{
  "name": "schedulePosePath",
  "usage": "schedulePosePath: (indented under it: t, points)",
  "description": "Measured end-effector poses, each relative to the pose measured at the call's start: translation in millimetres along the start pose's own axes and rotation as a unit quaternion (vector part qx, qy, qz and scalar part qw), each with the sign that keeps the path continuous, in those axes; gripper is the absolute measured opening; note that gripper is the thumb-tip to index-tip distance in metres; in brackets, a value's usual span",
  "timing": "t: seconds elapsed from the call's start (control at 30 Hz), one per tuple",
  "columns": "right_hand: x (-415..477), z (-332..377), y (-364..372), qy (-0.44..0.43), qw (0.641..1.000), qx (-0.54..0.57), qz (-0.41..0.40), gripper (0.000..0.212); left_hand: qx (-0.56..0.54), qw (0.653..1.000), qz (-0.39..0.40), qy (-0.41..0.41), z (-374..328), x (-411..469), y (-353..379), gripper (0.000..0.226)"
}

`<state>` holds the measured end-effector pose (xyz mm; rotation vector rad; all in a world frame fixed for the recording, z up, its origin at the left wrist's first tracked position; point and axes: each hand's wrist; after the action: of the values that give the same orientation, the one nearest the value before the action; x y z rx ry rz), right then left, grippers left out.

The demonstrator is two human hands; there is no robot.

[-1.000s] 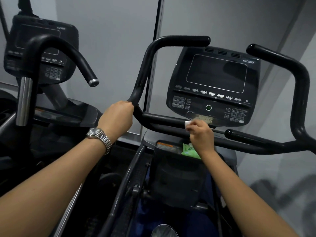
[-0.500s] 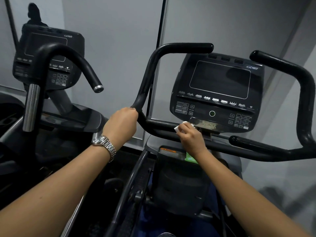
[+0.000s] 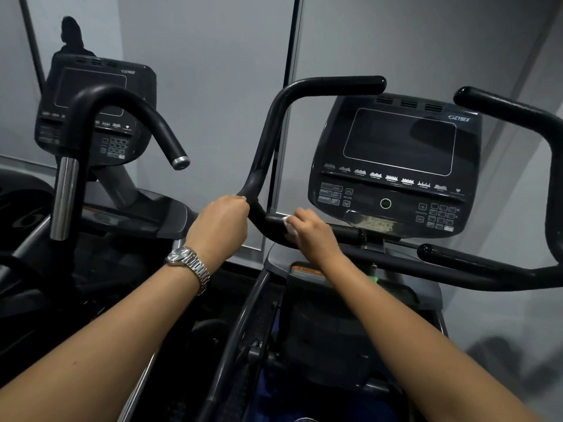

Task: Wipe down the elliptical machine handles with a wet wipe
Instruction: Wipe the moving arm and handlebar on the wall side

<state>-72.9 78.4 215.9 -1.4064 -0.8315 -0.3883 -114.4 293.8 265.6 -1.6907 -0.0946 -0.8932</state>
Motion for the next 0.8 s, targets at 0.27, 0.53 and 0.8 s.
schedulePosePath:
  t: [0.27,0.53,0.8]
  points:
    - [-36,-47,-39,0.127,0.991,0.004,-0.030,0.018,-0.022,1.000,-0.003,-0.008,-2,-1,-3,0.028]
    - [-3,-10,-18,0.136,0.990,0.035,0.006,0.007,-0.033,0.999,-0.008,-0.009,-3,-2,-4,0.029]
    - [39,33,4,0.101,0.987,0.042,0.119,0.012,-0.024,1.000,0.002,-0.012,-2,-1,-2,0.031]
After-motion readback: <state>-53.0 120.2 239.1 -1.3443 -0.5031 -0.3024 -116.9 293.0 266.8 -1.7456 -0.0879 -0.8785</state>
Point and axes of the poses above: each hand's wrist, its own x-axis towards the middle knuckle, its own y-axis out of the palm, z = x × y, and after that the axes turned 8 degrees about y, right-handed
